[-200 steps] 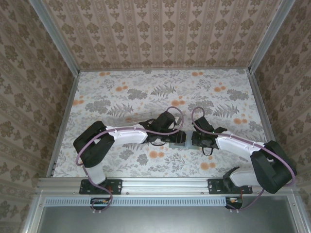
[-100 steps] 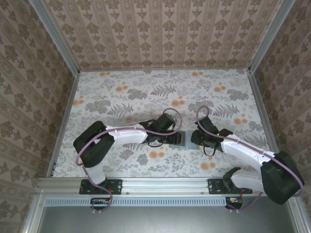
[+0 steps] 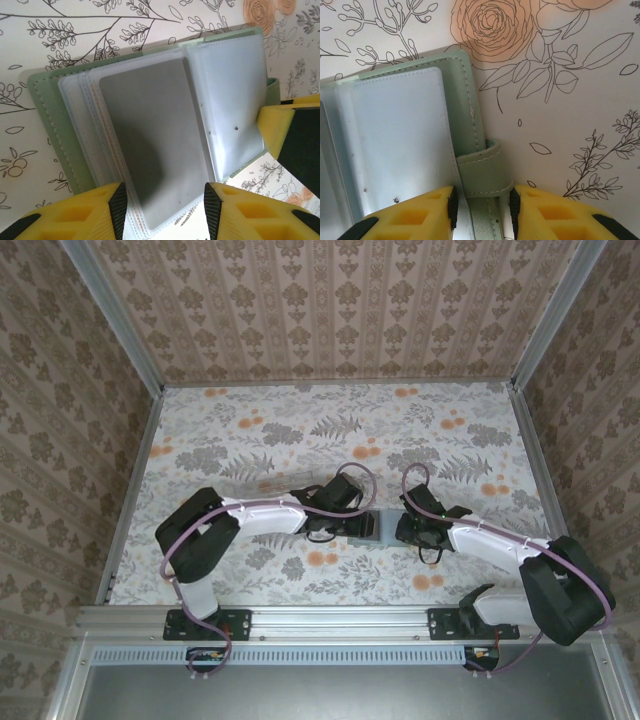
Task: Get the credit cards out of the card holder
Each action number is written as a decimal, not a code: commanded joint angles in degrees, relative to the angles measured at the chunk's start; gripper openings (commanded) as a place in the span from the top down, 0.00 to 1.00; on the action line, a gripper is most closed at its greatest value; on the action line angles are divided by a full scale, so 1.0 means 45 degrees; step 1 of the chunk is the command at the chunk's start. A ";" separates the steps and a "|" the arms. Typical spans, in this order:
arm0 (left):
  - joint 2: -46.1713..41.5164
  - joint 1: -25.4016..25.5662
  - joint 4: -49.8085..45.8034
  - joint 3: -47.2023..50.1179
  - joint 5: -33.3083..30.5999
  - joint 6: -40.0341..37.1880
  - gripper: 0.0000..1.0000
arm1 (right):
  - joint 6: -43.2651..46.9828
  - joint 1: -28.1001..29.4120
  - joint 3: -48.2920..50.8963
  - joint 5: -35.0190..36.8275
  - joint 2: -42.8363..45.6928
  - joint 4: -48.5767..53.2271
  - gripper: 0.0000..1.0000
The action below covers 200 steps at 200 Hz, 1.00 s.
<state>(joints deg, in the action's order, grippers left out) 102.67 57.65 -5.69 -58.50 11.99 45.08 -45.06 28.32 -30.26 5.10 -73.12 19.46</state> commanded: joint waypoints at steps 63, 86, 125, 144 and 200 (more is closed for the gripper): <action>0.0506 -0.0080 0.0280 -0.0232 0.0538 0.0213 0.52 | -0.0124 -0.0061 0.0240 -0.0365 -0.0096 -0.0144 0.64; 0.0504 -0.0047 0.1048 -0.0105 0.1035 0.0323 0.52 | -0.0121 -0.0062 0.0256 -0.0379 -0.0107 -0.0176 0.64; 0.0607 -0.0012 0.1418 -0.0176 0.1416 0.0372 0.52 | -0.0124 -0.0061 0.0278 -0.0402 -0.0101 -0.0191 0.64; 0.0694 -0.0017 0.1420 -0.0214 0.1510 0.0392 0.52 | -0.0124 -0.0057 0.0279 -0.0394 -0.0110 -0.0185 0.64; 0.0387 0.0063 0.1954 -0.0146 0.1822 0.0409 0.51 | -0.0122 -0.0062 0.0299 -0.0376 -0.0073 -0.0154 0.64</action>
<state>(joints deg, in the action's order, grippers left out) 105.03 57.65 -0.34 -58.59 17.21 46.35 -45.06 28.21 -30.13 4.49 -73.12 19.29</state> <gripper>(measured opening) 0.488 0.362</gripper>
